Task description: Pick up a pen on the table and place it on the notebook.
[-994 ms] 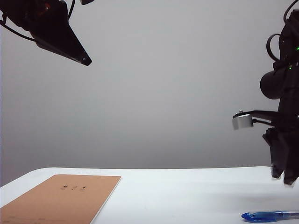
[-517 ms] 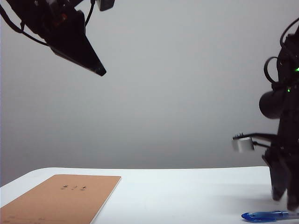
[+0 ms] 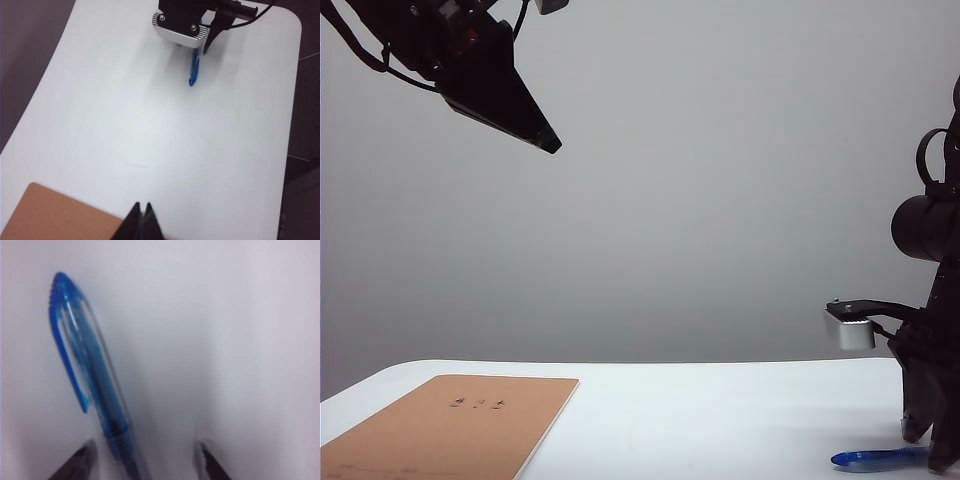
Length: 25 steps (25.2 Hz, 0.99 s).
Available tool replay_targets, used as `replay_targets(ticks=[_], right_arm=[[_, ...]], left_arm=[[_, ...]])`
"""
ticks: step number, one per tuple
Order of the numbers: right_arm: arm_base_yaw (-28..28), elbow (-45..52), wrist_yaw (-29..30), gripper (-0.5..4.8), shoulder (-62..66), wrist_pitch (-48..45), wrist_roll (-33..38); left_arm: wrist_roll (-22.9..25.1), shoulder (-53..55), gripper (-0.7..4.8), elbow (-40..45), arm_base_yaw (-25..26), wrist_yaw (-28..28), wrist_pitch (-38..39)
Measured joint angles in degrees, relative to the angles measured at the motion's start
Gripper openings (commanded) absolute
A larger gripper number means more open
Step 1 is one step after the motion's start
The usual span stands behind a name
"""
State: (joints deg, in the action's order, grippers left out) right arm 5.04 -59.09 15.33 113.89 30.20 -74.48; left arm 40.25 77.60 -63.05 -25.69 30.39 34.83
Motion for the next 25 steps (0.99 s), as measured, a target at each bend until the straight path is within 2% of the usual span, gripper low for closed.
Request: replay_targets(ticks=[1, 2, 3, 7, 8, 14, 16, 18, 19, 21, 25], right_arm=[[0.0, 0.1, -0.2, 2.82, 0.0, -0.2, 0.0], [0.0, 0.2, -0.3, 2.47, 0.0, -0.6, 0.0], [0.0, 0.4, -0.4, 1.90, -0.1, -0.9, 0.0], [0.1, 0.4, -0.4, 0.17, 0.0, -2.0, 0.3], [0.1, 0.4, -0.3, 0.02, 0.0, -2.0, 0.5], [0.3, 0.5, -0.2, -0.03, -0.6, -2.3, 1.9], [2.1, 1.2, -2.3, -0.03, -3.2, -3.4, 4.0], [4.3, -0.2, -3.5, -0.03, -5.6, -2.9, 7.0], [5.6, -2.6, -3.2, -0.03, -8.0, -3.0, 9.5], [6.8, -6.9, -0.5, -0.03, -9.7, -4.5, 14.0], [9.4, -13.7, 4.1, -0.03, -9.3, -4.5, 26.1]], left_arm=[[0.0, 0.0, -0.06, 0.0, 0.0, 0.0, -0.2], [0.0, 0.0, -0.06, 0.0, 0.0, 0.0, -0.3], [0.0, 0.0, -0.06, 0.0, 0.0, 0.0, -0.3], [0.0, 0.0, -0.06, 0.0, 0.0, 0.0, -0.3], [0.0, 0.1, -0.06, 0.0, 0.0, 0.0, -0.3], [0.0, 1.8, -0.06, 0.0, 0.0, 0.0, -0.3], [0.0, 2.1, -0.06, 0.0, 0.0, -0.3, -0.6], [-1.1, 1.7, -0.06, -0.3, 0.0, -5.7, -1.4], [-2.7, 1.1, -0.06, -0.8, 0.0, -10.4, -1.3], [-5.0, 0.3, -0.06, -1.7, 0.1, -14.6, -1.2], [-7.2, -2.3, -0.06, -2.4, 0.0, -16.5, 0.2]])
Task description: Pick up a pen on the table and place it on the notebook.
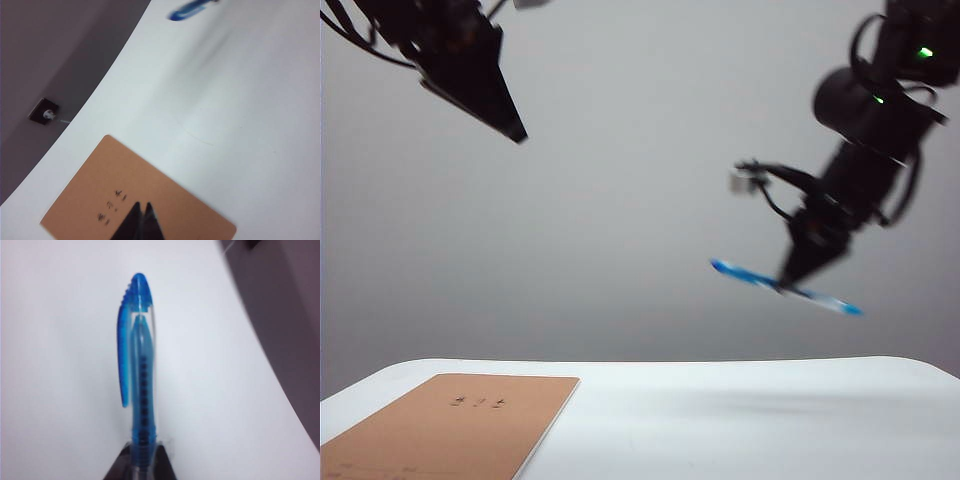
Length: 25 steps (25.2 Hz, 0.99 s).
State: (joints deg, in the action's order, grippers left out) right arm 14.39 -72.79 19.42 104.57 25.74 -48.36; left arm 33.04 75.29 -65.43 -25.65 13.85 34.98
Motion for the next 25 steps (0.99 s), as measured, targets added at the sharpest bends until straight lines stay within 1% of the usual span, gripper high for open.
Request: replay_targets(ticks=[1, 2, 3, 4, 5, 6, 8, 10, 12, 14, 15, 16, 18, 21, 23, 25], right_arm=[[0.9, -1.7, 0.5, -0.03, 0.2, 0.6, 3.2], [3.5, -5.6, 1.3, -0.03, 0.3, 0.2, 10.3], [6.2, -8.2, 2.3, -0.03, -0.1, -3.5, 16.5], [7.5, -9.0, 3.5, -0.03, -0.2, -5.8, 18.8], [9.5, -9.7, 5.6, -0.03, -0.2, -10.0, 21.5], [10.7, -9.7, 5.9, -0.03, 0.1, -12.8, 23.0], [12.6, -9.7, 6.1, -0.03, 1.2, -16.3, 26.4], [14.3, -9.8, 6.2, -0.03, 3.0, -16.9, 29.5], [16.5, -11.3, 6.1, -0.03, 8.2, -15.5, 33.1], [19.0, -18.7, 5.8, -0.03, 14.3, -11.5, 36.4], [19.8, -22.8, 5.9, -0.03, 16.4, -10.0, 37.4], [21.1, -31.6, 5.9, -0.03, 20.8, -6.3, 38.8], [22.2, -41.4, 6.1, -0.03, 25.9, -0.7, 39.2], [23.5, -53.4, 6.1, -0.03, 33.1, 8.2, 39.4], [24.3, -59.4, 5.8, -0.03, 37.3, 12.8, 39.5], [25.0, -62.0, 5.6, -0.03, 39.8, 16.3, 39.5]], left_arm=[[-0.5, -1.0, -0.06, 0.0, 0.0, -1.0, 0.6], [-1.9, -2.7, -0.06, 0.0, -0.1, -4.8, 0.9], [-4.8, -4.5, -0.06, 0.0, -0.1, -12.0, 0.9], [-6.1, -5.7, -0.06, 0.0, 0.0, -15.7, 0.9], [-7.2, -7.9, -0.06, 0.0, 0.6, -19.2, 1.3], [-7.4, -9.2, -0.06, 0.0, 1.1, -19.8, 1.8], [-7.6, -11.3, -0.06, 0.0, 2.0, -19.3, 3.0], [-7.7, -13.4, -0.06, 0.0, 3.0, -17.4, 5.3], [-7.7, -17.1, -0.06, 0.0, 5.1, -15.5, 10.9], [-7.8, -20.6, -0.06, 0.0, 6.7, -14.8, 16.7], [-7.8, -21.1, -0.06, 0.0, 6.7, -14.1, 17.7], [-7.8, -22.0, -0.06, 0.0, 6.5, -11.6, 19.5], [-7.8, -22.2, -0.06, 0.0, 6.5, -8.1, 21.0], [-7.8, -22.1, -0.06, 0.0, 6.5, -5.8, 22.5], [-7.4, -22.1, -0.06, 0.0, 6.4, -5.4, 23.3], [-6.5, -22.2, -0.06, 0.0, 6.5, -5.6, 24.6]])
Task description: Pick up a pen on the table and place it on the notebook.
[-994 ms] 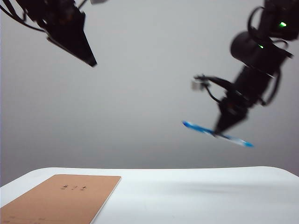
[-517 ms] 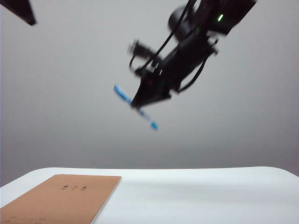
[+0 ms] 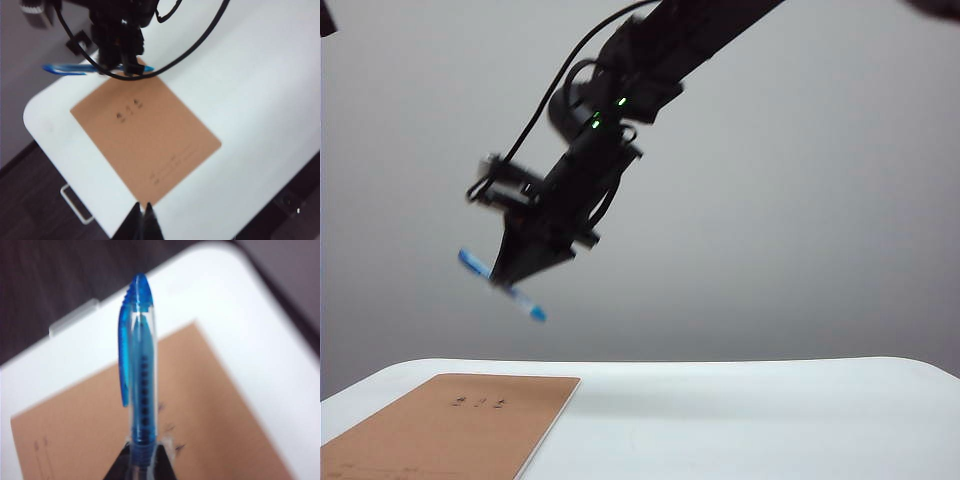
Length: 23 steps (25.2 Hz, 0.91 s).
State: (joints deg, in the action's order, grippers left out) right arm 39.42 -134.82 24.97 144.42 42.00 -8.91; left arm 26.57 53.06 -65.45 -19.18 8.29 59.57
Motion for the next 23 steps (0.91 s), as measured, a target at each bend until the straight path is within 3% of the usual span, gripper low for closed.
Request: replay_targets(ticks=[8, 17, 19, 21, 23], right_arm=[[3.6, -0.6, -4.2, -0.03, 7.6, 6.6, -0.4], [6.7, -0.7, -4.6, 0.08, 9.9, 5.9, -0.4], [6.4, -0.7, -6.1, 0.86, 9.9, 5.8, -0.4], [6.3, -0.7, -6.9, 2.25, 9.9, 5.4, -0.5], [6.3, -0.7, -7.0, 2.56, 9.9, 5.0, -0.5]], left_arm=[[0.9, -0.2, -0.06, 0.0, 0.1, -1.4, 2.8], [0.8, -0.2, -0.06, 0.0, -0.1, -1.4, 2.8], [0.8, -0.2, -0.06, 0.0, -0.1, -1.4, 2.8], [0.8, -0.2, -0.06, 0.0, -0.1, -1.4, 2.9], [0.8, -0.2, -0.06, 0.0, -0.1, -1.4, 3.2]])
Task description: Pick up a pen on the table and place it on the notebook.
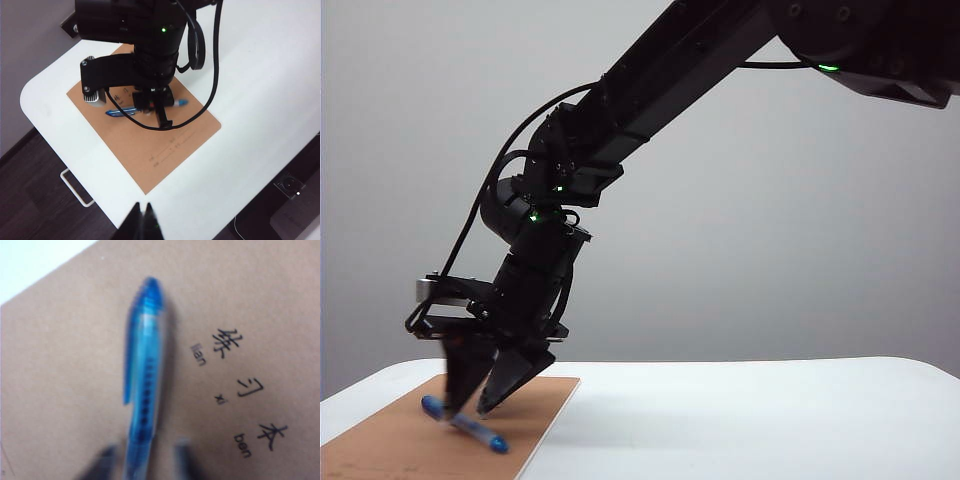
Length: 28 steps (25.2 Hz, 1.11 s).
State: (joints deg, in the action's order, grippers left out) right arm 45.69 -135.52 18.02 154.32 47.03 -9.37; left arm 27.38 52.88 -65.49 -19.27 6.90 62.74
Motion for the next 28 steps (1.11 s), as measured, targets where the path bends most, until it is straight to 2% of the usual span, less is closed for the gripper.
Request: replay_targets(ticks=[1, 2, 5, 7, 11, 12, 13, 14, 17, 18, 24, 26, 28], right_arm=[[0.1, -0.1, 0.0, 2.57, 0.0, -0.1, 0.0], [0.1, -0.1, 0.1, 2.79, 0.0, -0.1, 0.1], [0.3, -0.1, 2.1, 3.74, 0.0, -0.1, 0.0], [0.3, -0.1, 2.3, 3.92, -0.2, -0.2, 0.0], [0.0, 0.1, 2.2, 3.89, -3.7, 1.9, -0.2], [-0.5, 0.0, 2.4, 3.41, -6.2, 3.3, -0.8], [-1.3, -0.1, 2.6, 2.54, -9.2, 5.4, -1.2], [-2.1, -0.1, 3.1, 2.12, -11.4, 8.5, -1.4], [-3.8, -0.1, 5.6, 0.20, -14.6, 16.0, -2.6], [-4.4, 0.0, 6.6, -0.08, -15.6, 18.7, -3.1], [-9.0, 0.0, 10.5, -0.07, -22.8, 26.0, -5.3], [-11.2, 0.0, 10.5, -0.07, -26.7, 25.7, -5.0], [-14.4, 0.0, 6.7, -0.07, -33.6, 23.8, -3.6]], left_arm=[[0.0, 0.0, -0.06, 0.0, 0.0, 0.0, 0.1], [0.0, 0.0, -0.06, 0.0, 0.0, 0.0, 0.1], [0.0, 0.0, -0.06, 0.0, 0.0, 0.0, 0.1], [0.0, 0.0, -0.06, 0.0, 0.0, 0.0, 0.1], [0.0, 0.0, -0.06, 0.0, 0.0, 0.0, -0.8], [0.0, 0.0, -0.06, 0.0, 0.0, 0.0, -1.6], [0.0, 0.0, -0.06, 0.0, 0.0, -0.4, -2.3], [-0.1, 0.0, -0.06, 0.0, 0.0, -1.6, -2.8], [-1.0, 0.0, -0.06, 0.0, 0.0, -4.7, -3.9], [-1.5, 0.0, -0.06, 0.0, 0.0, -5.6, -4.3], [-4.6, -1.5, -0.06, 0.0, 0.0, -8.0, -8.5], [-5.5, -3.0, -0.06, 0.0, 0.0, -8.5, -10.3], [-6.4, -5.4, -0.06, 0.0, 0.0, -10.6, -13.2]])
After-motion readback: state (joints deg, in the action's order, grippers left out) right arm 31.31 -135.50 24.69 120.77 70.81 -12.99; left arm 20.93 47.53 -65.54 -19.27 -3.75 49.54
